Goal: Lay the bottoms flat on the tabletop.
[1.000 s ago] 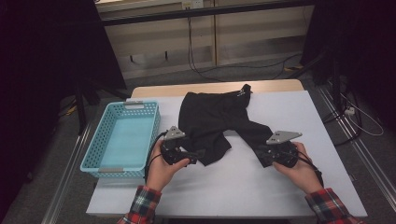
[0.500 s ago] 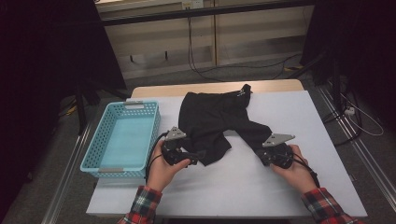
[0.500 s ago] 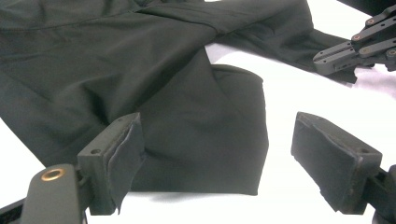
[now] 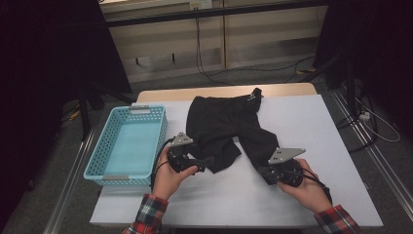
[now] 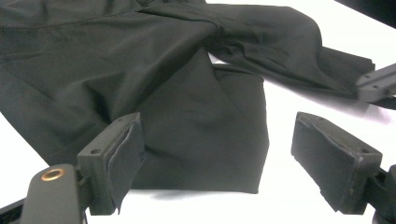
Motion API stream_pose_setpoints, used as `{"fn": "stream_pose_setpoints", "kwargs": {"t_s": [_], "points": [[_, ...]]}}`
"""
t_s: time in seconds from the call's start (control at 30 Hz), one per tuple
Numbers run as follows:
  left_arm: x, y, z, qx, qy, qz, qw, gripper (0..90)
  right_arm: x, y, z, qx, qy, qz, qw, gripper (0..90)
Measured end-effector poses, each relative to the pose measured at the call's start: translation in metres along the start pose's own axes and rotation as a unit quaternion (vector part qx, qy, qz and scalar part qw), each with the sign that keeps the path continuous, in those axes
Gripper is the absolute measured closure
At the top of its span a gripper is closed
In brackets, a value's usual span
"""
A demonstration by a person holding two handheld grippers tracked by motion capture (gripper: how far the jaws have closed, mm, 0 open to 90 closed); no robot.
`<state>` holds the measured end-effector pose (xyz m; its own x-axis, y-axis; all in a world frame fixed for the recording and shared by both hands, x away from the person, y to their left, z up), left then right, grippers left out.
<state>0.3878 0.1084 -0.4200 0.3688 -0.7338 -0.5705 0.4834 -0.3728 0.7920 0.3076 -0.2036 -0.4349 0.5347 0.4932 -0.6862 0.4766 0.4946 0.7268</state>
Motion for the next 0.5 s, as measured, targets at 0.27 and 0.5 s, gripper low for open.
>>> {"fn": "stream_pose_setpoints", "kwargs": {"t_s": [0.27, 0.5], "points": [[0.001, 0.002, 0.002, 0.002, -0.001, 0.002, 1.0, 17.6, -0.008, -0.012, -0.002, 0.011, 0.007, 0.003, 0.9999, 90.0], [0.006, 0.0, 0.003, 0.001, -0.004, -0.005, 1.0, 17.6, 0.007, -0.008, -0.008, 0.009, 0.006, 0.0, 0.9999, 79.4]]}}
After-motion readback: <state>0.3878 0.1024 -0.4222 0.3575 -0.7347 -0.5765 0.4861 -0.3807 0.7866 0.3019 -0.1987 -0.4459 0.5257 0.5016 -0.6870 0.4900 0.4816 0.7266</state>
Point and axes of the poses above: each handheld gripper's, and its own axes: x roughly forward along the jaws, y roughly out of its top, z roughly to its right, the point moved 1 cm from there along x, roughly forward along the jaws, and after that the axes turned 4 degrees about -y, right-handed, at the moved point
